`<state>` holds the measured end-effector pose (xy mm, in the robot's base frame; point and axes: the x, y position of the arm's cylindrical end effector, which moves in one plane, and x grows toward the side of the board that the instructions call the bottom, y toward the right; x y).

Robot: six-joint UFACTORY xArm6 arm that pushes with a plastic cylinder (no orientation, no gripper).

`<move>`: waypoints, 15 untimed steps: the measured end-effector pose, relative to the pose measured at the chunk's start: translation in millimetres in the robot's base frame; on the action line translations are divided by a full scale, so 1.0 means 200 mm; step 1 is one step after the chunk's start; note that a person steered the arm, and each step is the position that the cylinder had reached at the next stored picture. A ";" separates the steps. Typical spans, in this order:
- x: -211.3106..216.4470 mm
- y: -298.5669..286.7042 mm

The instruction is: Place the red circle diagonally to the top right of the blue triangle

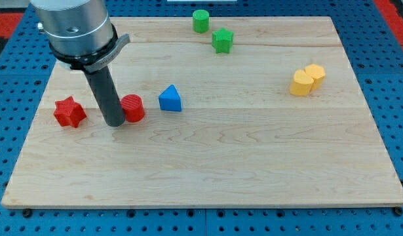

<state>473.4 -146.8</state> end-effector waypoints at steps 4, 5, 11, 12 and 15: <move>-0.29 0.14; -0.41 0.12; -0.50 0.40; -0.45 0.57; -0.14 0.82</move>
<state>445.0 16.2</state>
